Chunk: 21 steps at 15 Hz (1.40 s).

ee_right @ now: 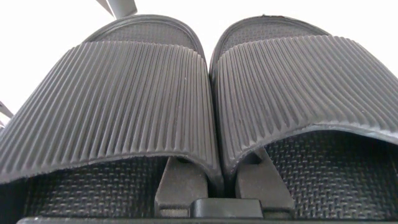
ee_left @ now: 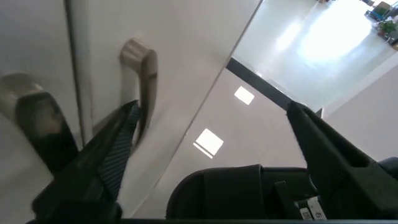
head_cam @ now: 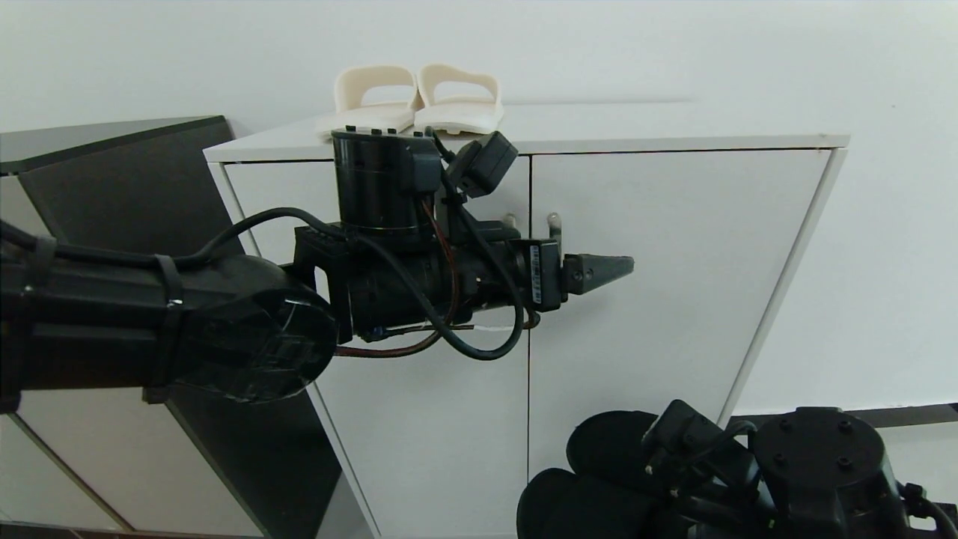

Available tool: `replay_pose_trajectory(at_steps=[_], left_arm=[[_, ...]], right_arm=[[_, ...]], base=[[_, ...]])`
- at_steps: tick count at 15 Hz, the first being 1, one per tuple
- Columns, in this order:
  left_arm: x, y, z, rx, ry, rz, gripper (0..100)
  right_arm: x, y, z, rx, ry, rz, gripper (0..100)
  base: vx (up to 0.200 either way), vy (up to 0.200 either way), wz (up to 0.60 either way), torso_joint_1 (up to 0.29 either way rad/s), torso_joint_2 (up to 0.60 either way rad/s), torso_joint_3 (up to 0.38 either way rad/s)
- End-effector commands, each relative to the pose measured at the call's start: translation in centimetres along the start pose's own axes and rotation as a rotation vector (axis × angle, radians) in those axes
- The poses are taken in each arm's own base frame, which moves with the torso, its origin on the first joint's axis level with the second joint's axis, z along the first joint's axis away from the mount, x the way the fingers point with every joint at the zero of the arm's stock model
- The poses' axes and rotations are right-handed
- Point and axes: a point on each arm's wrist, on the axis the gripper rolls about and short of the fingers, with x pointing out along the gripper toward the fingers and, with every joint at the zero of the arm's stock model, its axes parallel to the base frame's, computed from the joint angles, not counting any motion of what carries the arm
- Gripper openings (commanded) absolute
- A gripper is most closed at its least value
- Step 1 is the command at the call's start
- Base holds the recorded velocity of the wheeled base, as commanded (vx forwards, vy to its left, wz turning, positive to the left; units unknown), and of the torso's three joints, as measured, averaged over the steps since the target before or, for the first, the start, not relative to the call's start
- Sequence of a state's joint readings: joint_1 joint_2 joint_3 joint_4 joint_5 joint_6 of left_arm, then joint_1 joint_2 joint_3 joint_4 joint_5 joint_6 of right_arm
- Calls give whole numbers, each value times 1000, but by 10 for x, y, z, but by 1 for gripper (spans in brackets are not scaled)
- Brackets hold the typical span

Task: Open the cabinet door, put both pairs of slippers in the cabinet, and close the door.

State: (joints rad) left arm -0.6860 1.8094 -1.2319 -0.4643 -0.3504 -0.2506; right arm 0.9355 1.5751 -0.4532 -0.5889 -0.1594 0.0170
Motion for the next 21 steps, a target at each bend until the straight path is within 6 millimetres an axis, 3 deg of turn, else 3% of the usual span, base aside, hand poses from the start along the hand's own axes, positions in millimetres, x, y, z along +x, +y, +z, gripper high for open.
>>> replay_pose_trajectory(at_steps=[1,6,11,15,18,21], left_arm=[[1,1,-1,-2,3,2,0],[-19,-16,2,9,-8,-23,0],[-42,-38,-13,20,7,-68,0],[-76,-51,-19,37,-36,-58,0],[-94,-47,-20,35,-50,-26,0],[-80,-31,-13,29,-61,27,0]], right_arm=[[1,0,-1,-1,5,0,0],[-6,2,-3,0,-10,86,0],[-20,4,-6,-3,-39,223,0],[-18,4,-10,-10,-22,222,0],[-18,4,-10,-13,-21,218,0],[-17,4,-10,-24,-16,217,0]], base=[[0,0,0,0,0,0],[0,0,0,0,0,0],[0,0,0,0,0,0],[0,0,0,0,0,0],[0,0,0,0,0,0],[0,0,0,0,0,0]])
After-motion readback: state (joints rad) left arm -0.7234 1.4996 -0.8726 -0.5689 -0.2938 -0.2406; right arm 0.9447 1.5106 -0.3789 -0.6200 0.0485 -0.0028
